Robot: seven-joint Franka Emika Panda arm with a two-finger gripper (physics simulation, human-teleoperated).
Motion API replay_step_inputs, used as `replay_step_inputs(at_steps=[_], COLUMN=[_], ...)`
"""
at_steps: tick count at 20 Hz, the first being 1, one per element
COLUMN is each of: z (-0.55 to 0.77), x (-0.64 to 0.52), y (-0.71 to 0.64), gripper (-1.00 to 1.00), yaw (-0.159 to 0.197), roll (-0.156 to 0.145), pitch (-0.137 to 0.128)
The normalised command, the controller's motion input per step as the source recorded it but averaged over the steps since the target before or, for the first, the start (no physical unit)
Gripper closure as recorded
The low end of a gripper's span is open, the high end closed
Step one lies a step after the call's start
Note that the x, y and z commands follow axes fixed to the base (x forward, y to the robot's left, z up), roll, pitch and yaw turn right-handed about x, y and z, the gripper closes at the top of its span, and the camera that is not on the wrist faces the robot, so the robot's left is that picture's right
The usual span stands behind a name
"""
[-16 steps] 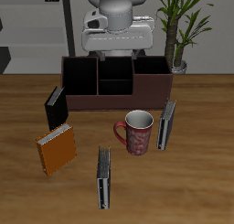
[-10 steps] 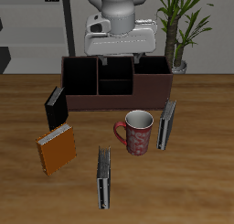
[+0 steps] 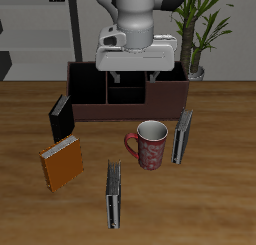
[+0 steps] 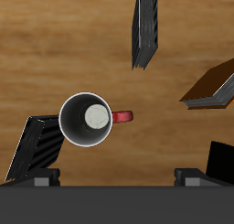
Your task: Place the red mug into the back desk caddy's left compartment and place the orange book into the back desk caddy's front compartment
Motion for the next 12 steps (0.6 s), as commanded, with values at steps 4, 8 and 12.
replay_step_inputs(at_steps=[4,8,12], z=[-0.24,-0.25,-0.19], x=[0.18,0.13,0.05], y=[0.09,0.18,0.04], gripper=[-1.0,-1.0,-1.0], yaw=[-0.002,-0.014,-0.043], roll=[-0.041,-0.016,-0.03], pitch=[-0.016,-0.013,-0.037])
